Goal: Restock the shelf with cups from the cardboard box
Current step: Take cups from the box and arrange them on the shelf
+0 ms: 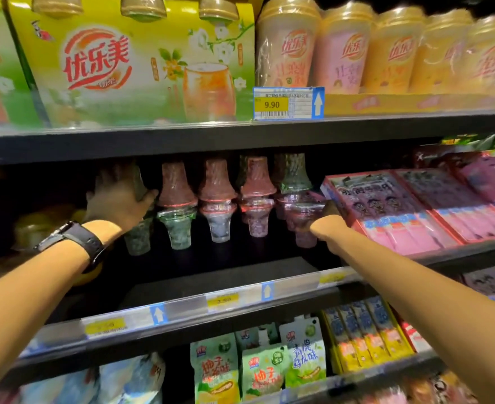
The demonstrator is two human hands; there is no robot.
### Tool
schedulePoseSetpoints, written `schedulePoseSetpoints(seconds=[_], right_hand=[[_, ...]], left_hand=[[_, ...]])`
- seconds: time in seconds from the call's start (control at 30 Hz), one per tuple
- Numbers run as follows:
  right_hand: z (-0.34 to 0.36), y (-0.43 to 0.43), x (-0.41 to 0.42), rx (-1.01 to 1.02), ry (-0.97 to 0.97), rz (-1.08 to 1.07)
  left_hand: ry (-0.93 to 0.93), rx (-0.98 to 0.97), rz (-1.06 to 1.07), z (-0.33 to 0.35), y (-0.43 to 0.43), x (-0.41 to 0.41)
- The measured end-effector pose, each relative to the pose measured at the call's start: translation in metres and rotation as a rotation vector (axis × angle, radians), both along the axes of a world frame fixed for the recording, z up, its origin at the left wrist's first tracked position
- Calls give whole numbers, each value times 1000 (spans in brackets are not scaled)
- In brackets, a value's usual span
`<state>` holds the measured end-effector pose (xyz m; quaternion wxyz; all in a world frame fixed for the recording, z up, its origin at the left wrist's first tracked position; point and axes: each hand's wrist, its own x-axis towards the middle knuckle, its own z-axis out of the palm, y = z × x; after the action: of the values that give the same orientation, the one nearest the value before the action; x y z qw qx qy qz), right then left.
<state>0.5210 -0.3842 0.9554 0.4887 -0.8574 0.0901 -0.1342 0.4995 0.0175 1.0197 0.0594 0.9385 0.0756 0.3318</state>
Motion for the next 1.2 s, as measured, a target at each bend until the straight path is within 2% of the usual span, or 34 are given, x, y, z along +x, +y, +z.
schedulePoseSetpoints(seconds=[0.1, 0.23, 0.33, 0.4, 0.5, 0.57, 0.73, 0.87, 1.2], right_hand=[[-5, -6, -1, -40, 30, -67], [-2, -9, -13, -230, 51, -82], [7, -10, -32, -241, 68, -45], [15, -10, -49, -478, 12, -75], [29, -6, -77, -913, -191, -189], [34, 1, -84, -1057, -264, -161], [31, 19, -67, -1139, -110, -20], [34, 13, -58, -1193, -141, -106], [37, 16, -64, -1199, -105, -68]], left_hand=[[-2, -69, -4, 4, -48, -54], [-53, -96, -95, -3, -55, -57], [-65, -127, -172, -7, -52, -54], [-57, -149, -185, -8, -56, -57], [-47, -158, -199, -9, -63, -63], [-46, -170, -232, -13, -69, -67], [34, -124, -233, -25, -78, -73], [47, -53, -239, -28, -75, -82], [88, -17, -271, -31, -50, -103]])
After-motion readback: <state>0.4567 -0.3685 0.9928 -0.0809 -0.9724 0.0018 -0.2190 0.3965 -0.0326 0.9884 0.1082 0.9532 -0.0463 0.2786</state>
